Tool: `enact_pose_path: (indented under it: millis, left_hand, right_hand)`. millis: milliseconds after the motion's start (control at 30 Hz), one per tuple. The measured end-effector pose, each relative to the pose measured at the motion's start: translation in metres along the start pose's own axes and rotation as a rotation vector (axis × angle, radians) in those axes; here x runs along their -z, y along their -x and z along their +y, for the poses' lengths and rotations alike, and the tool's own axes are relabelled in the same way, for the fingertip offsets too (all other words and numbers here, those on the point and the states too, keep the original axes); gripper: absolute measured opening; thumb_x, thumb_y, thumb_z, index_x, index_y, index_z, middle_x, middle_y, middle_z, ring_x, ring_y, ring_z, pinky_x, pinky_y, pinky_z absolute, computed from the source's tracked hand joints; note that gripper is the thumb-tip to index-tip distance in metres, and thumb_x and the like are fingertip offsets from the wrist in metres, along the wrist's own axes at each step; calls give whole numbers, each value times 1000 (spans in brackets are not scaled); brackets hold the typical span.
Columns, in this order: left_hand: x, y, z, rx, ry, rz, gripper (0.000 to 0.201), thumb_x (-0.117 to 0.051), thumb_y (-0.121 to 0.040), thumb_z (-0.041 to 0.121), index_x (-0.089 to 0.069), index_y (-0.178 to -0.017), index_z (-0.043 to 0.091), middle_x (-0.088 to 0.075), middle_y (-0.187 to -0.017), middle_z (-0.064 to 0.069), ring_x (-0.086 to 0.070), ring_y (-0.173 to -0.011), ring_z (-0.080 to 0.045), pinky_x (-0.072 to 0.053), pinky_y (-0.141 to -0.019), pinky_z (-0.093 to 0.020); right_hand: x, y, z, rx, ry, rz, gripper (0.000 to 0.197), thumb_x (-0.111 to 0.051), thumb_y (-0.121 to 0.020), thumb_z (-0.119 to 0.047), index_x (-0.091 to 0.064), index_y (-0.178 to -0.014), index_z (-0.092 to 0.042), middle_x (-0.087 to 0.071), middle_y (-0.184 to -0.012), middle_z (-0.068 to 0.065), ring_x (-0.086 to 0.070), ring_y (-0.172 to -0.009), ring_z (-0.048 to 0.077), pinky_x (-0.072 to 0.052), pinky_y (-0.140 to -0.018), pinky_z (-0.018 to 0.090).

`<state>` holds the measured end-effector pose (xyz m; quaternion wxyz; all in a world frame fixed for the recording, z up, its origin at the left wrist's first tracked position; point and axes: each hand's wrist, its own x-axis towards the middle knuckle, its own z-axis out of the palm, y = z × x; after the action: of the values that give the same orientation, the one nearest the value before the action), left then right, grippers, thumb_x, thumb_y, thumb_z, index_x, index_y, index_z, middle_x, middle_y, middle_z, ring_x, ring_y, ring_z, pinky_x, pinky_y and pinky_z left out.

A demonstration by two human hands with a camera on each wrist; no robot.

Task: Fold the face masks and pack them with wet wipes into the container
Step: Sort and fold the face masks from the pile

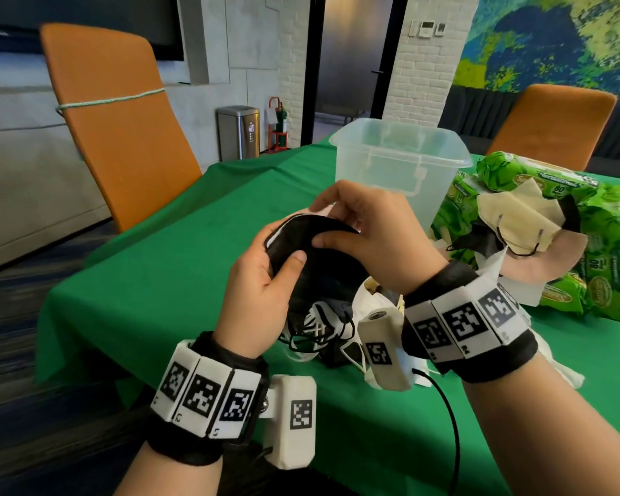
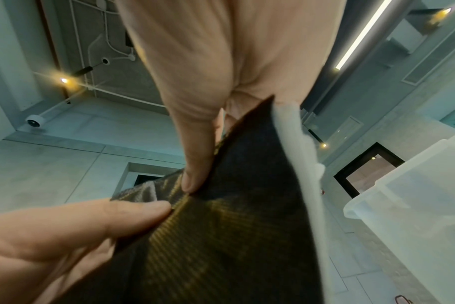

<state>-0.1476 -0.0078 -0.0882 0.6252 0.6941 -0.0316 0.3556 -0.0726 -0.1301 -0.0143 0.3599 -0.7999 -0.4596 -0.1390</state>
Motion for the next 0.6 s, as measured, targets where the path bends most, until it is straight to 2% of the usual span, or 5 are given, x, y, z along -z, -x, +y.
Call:
enact_pose_path:
  millis: [167, 300, 367, 433, 600]
  left_hand:
    - [2, -4, 2, 2, 11, 19, 29, -54, -82, 17, -56, -107, 31, -68, -102, 11, -63, -102, -11, -48, -95, -37]
    - [1, -7, 3, -7, 92, 68, 31, -52, -81, 15, -52, -111, 21, -65, -101, 12, -61, -98, -3, -46, -89, -22]
    - [0, -8, 4, 9, 144, 92, 33, -51, -81, 15, -50, -112, 23, -63, -103, 10, -61, -98, -3, -45, -92, -26]
    - [-1, -7, 4, 29, 190, 110, 38, -50, -81, 18, -45, -115, 34, -61, -114, 1, -60, -102, -9, -46, -96, -36]
    - [-2, -4, 13, -46, 175, 97, 61, -52, -84, 9, -26, -129, 40, -52, -133, -9, -61, -109, -12, -46, -101, -39]
  right_hand:
    - [-3, 2, 3, -76, -51, 91, 43, -78, -70, -27, -62, -108, -15, -57, -81, -4, -53, -74, 7, -39, -69, 15]
    - [-4, 8, 12, -180, -56, -101, 59, -75, -70, -39, -49, -119, -17, -50, -113, 1, -51, -106, 16, -42, -92, 30]
    - [-2, 12, 12, -229, -257, -183, 51, -73, -75, -26, -41, -114, -14, -57, -107, 4, -60, -93, 8, -52, -79, 28]
    - [-1, 17, 10, -244, -457, -187, 41, -67, -80, -9, -37, -108, -10, -57, -93, 0, -59, -72, -7, -49, -61, 11]
    - [-5, 20, 11, -237, -497, -53, 29, -64, -83, -8, -40, -96, -19, -56, -84, -7, -57, -70, -4, -47, -60, 13]
